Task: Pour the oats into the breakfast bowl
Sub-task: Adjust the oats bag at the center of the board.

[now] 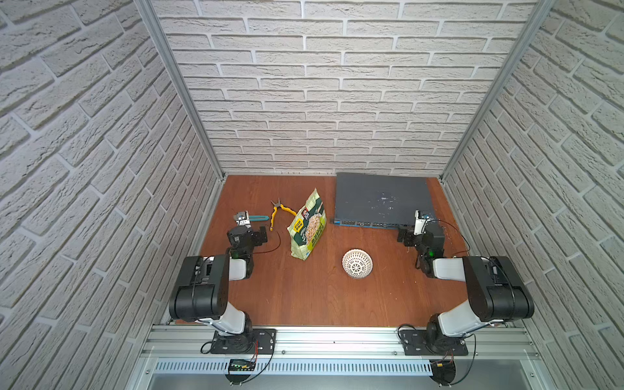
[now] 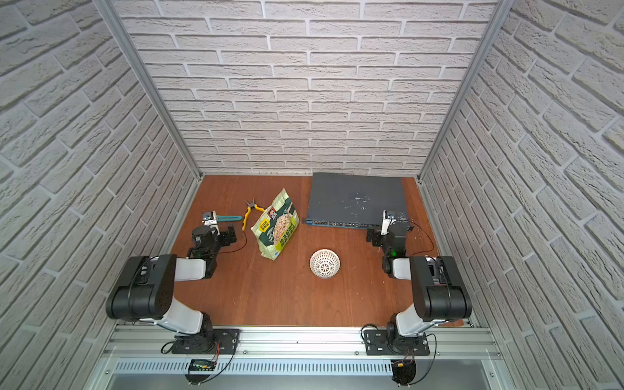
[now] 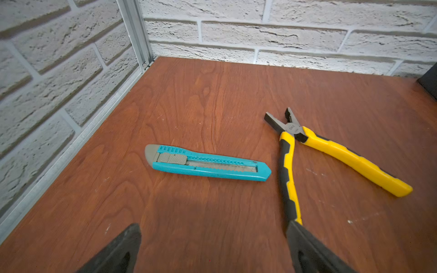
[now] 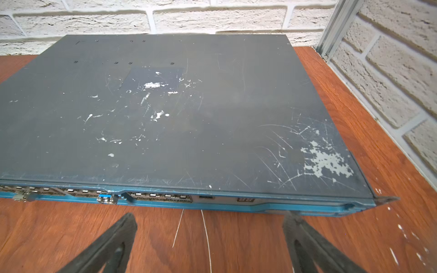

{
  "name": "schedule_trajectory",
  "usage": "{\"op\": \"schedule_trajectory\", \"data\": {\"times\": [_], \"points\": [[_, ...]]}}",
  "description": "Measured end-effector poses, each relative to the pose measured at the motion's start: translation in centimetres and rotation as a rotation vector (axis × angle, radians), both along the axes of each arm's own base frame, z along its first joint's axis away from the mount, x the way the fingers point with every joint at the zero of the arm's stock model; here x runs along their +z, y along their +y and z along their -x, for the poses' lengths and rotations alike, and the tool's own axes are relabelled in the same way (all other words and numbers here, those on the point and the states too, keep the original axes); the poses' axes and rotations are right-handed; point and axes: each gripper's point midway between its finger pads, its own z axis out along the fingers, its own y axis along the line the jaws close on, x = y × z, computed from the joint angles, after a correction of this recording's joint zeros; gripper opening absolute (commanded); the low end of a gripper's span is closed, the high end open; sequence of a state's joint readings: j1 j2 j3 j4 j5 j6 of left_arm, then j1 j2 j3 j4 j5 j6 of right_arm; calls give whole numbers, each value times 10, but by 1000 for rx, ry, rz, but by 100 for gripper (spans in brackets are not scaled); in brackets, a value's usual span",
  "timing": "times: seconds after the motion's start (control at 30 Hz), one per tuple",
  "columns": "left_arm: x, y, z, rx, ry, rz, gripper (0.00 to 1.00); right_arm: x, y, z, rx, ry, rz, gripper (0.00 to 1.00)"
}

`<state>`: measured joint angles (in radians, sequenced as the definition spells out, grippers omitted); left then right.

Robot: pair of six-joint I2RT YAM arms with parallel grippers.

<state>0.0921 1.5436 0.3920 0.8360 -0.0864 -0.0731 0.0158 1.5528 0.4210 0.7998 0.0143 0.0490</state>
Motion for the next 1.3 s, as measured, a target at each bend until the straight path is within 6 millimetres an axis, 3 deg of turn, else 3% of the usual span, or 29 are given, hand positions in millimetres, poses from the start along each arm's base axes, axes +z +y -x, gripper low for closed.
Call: {"op": "schedule_trajectory", "data": {"times": [0.5, 0.63, 0.73, 0.83, 0.9, 0.97, 1.2, 1.3], "points": [[0, 0, 0, 0, -1, 0, 98, 0, 0, 0, -1, 0, 0, 99], [4, 5, 6, 36, 48, 6, 98, 8, -6, 6, -45, 48, -11, 99], [43, 10, -2, 74, 51, 30, 98, 47, -7, 0, -80, 33, -78, 99], [106, 7, -18, 87, -27, 106, 98, 98, 6, -4, -57, -22, -220, 99], [131, -4, -21, 67, -50, 177, 98, 122, 24, 0, -14, -33, -341, 99], [130, -26, -18, 16, -5, 263, 98, 134, 57, 7, 63, 12, -474, 99], [28, -82, 17, -57, 423, 507, 98, 141, 186, 39, 323, 291, -709, 99], [1, -107, 22, -98, 530, 669, 94, 149, 227, 48, 403, 356, -767, 99]]}}
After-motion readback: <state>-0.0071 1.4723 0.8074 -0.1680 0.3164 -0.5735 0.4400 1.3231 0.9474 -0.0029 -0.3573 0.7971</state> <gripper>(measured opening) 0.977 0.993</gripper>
